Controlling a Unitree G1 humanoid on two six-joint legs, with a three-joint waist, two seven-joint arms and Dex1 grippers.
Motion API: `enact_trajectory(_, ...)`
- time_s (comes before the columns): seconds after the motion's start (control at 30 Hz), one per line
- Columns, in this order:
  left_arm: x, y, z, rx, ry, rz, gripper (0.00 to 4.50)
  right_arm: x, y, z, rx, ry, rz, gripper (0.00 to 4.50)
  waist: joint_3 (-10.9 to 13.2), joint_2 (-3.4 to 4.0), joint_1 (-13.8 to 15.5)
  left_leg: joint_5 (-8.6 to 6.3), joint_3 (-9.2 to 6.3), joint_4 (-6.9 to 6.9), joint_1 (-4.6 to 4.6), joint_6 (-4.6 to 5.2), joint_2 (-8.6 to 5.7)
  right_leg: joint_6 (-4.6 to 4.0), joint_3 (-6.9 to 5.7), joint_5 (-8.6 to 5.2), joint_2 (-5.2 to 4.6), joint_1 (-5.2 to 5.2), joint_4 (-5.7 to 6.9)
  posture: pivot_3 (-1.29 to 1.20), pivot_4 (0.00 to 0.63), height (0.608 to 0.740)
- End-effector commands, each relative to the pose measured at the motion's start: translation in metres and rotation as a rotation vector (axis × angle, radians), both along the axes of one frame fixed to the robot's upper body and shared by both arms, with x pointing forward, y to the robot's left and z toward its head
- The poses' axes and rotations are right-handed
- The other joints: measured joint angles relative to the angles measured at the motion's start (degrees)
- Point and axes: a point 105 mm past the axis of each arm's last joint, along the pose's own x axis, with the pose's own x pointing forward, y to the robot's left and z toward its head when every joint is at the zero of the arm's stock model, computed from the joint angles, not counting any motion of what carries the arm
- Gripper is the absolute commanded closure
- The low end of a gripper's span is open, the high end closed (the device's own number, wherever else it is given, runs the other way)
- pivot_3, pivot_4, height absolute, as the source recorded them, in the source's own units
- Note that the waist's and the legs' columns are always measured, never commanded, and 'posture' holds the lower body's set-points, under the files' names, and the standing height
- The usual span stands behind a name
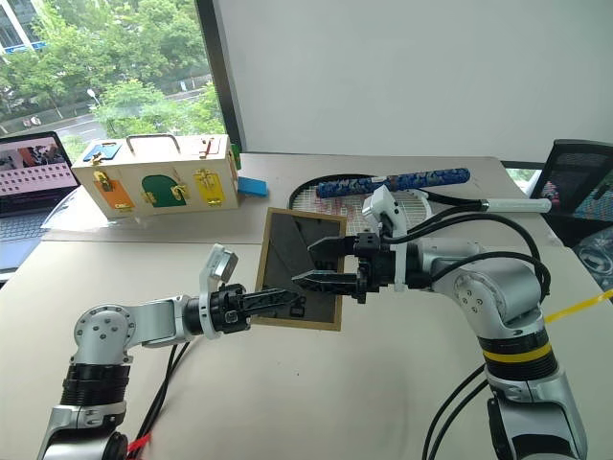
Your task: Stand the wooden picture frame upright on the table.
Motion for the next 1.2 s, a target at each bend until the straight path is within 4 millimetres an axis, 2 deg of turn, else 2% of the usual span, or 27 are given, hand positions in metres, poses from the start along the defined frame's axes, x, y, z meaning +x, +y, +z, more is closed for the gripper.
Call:
enact_trajectory(0.03,-0.01,-0.008,0.021,-0.07,-0.084,-0.08,3.39,0.005,0.007,0.001,-0.031,-0.076,-0.028,0.02,0.0,0.0,0.0,0.0,0.0,0.0,0.0,0.0,0.0,0.0,0.0,0.0,0.0,0.0,0.01,0.0,0.15,0.722)
enact_trajectory(0.1,-0.009,-0.008,0.021,-0.067,-0.087,-0.079,3.39,0.021,0.0,-0.005,-0.165,-0.151,-0.119,0.02,0.01,0.02,-0.16,0.01,0.0,0.01,0.01,-0.01,0.0,0.0,0.0,0.0,0.0,-0.01,0.02,0.0,0.15,0.722)
enact_trajectory(0.3,-0.009,-0.011,0.014,-0.035,-0.098,-0.083,3.39,0.002,0.017,-0.012,-0.186,-0.099,-0.003,0.02,0.01,0.01,0.0,0.03,0.0,-0.06,-0.01,-0.04,0.0,0.0,0.0,0.0,0.0,-0.04,0.0,0.0,0.15,0.722)
enact_trajectory(0.5,-0.004,-0.011,0.015,-0.041,-0.107,-0.073,3.39,-0.008,0.023,-0.013,-0.157,-0.058,0.054,0.02,0.01,0.01,-0.07,0.04,0.0,-0.08,0.01,-0.05,0.01,0.0,0.0,0.0,0.0,-0.04,0.03,0.0,0.15,0.722)
enact_trajectory(0.7,0.001,-0.005,0.013,-0.039,-0.098,-0.039,3.39,-0.022,0.0,-0.007,-0.175,-0.055,0.109,0.02,0.01,0.01,0.24,0.04,0.0,-0.09,-0.01,-0.05,0.0,0.0,-0.01,0.0,0.0,-0.03,-0.01,0.0,0.15,0.722)
enact_trajectory(0.93,0.004,-0.005,0.008,-0.04,-0.057,-0.027,3.39,-0.022,-0.015,-0.002,-0.167,-0.078,0.087,0.02,0.01,0.01,-0.16,0.04,0.0,-0.08,0.02,-0.05,0.01,0.03,-0.01,-0.01,0.01,-0.03,0.02,0.0,0.15,0.722)
enact_trajectory(1.07,0.006,-0.005,0.01,-0.06,-0.013,-0.038,3.39,-0.013,-0.029,-0.001,-0.17,-0.125,-0.005,0.02,0.01,0.01,-0.02,0.04,0.0,-0.06,0.0,-0.05,0.01,0.02,0.0,-0.01,0.0,-0.03,0.01,0.0,0.15,0.722)
enact_trajectory(1.13,0.009,-0.004,0.009,-0.094,0.075,-0.06,3.39,0.004,-0.04,0.008,-0.16,-0.205,-0.128,0.02,0.01,0.0,0.18,0.04,0.0,-0.04,0.0,-0.05,0.0,0.02,-0.01,-0.01,0.0,-0.02,0.01,0.0,0.15,0.722)
enact_trajectory(1.2,0.009,-0.003,0.007,-0.094,0.128,-0.081,3.39,0.015,-0.06,0.004,-0.267,-0.324,-0.21,0.02,0.01,0.0,0.24,0.04,0.0,0.02,0.0,-0.05,0.0,0.17,-0.01,-0.1,0.0,-0.02,0.03,0.0,0.15,0.722)
